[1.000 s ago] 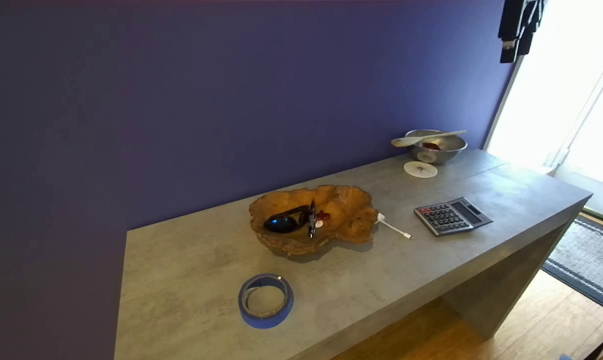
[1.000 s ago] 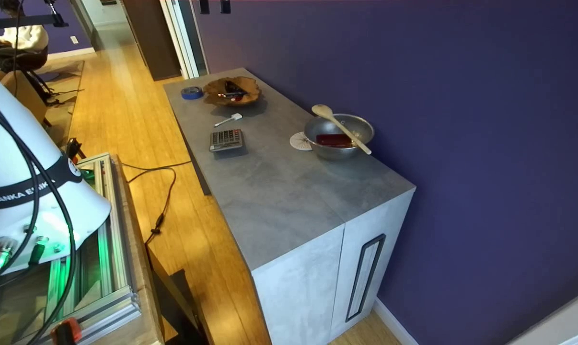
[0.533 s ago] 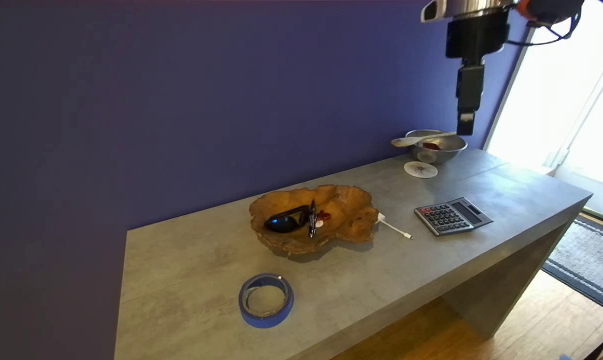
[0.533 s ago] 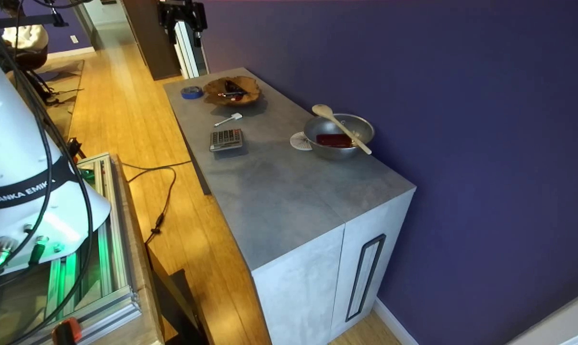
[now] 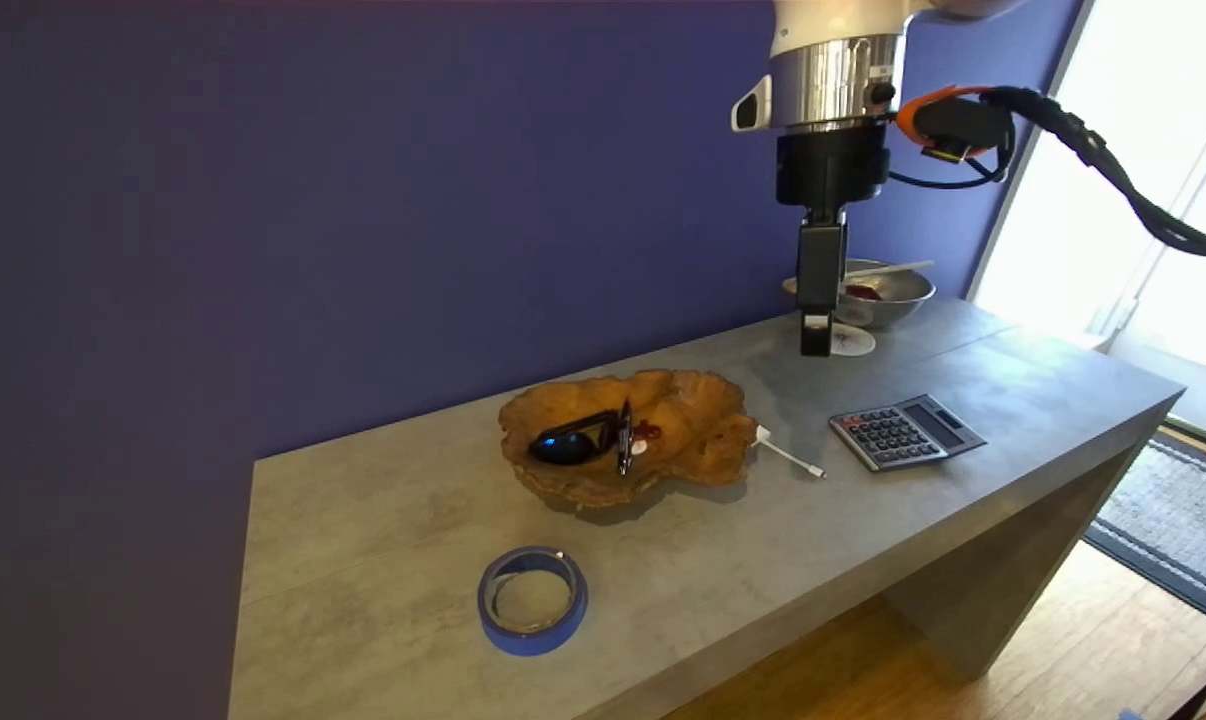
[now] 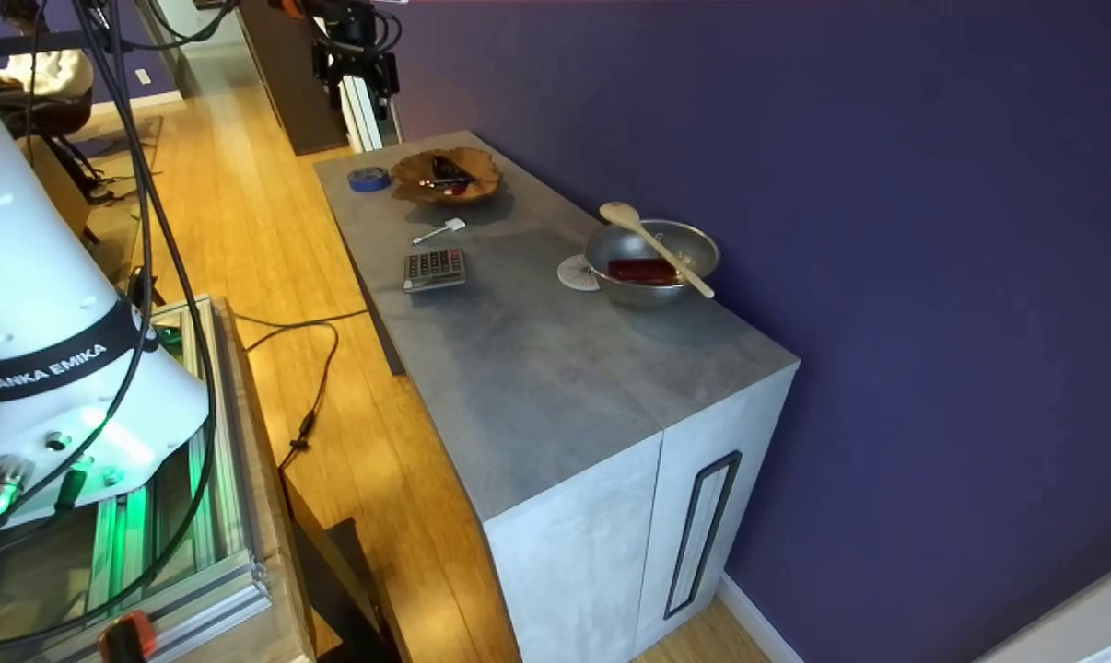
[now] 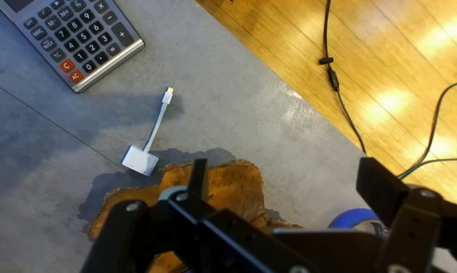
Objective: Move the sunglasses from the tray to the silver bowl
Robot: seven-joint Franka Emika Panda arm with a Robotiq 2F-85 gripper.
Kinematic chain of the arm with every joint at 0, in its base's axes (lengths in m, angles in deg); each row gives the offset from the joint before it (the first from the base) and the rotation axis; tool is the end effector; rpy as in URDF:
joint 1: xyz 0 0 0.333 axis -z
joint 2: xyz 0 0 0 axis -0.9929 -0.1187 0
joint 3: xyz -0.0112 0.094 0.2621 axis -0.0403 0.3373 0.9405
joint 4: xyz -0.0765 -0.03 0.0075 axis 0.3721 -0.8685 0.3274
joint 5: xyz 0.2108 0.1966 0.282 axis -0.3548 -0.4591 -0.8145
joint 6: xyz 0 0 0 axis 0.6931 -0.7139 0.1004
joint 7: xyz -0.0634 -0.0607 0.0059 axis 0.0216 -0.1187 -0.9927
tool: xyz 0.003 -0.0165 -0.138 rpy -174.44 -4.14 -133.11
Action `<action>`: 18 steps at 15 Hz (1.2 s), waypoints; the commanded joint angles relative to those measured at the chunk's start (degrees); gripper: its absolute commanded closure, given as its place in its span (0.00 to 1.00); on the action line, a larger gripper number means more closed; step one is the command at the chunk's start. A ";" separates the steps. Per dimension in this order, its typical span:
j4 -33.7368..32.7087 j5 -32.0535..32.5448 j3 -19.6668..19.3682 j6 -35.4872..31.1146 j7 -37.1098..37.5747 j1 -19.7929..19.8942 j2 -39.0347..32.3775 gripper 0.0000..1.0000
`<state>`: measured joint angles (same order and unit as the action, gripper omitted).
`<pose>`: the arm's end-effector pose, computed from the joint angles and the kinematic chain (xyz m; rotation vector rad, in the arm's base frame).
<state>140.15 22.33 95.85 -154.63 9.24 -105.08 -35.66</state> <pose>0.4187 0.3986 0.2438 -2.9176 -0.9324 0.2416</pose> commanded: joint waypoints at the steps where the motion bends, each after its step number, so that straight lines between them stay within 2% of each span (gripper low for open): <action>1: -0.33 -0.17 -0.59 0.18 -0.11 -0.57 -0.02 0.00; 3: -2.17 1.04 -0.38 -0.97 -2.94 -0.82 -2.24 0.00; 4: -4.34 3.15 -0.21 -4.32 -5.94 -1.45 -4.87 0.00; 7: -14.50 11.69 -1.60 -5.18 -8.57 -4.57 -13.89 0.00; 10: -23.46 15.32 -1.98 -7.20 -15.18 -6.59 -21.82 0.00; 15: -38.34 13.32 0.71 -13.14 -32.38 -5.17 -36.77 0.00; 18: -43.25 11.32 3.34 -15.22 -39.02 -4.13 -42.00 0.00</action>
<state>104.49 35.57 96.00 -169.18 -23.26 -110.24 -71.21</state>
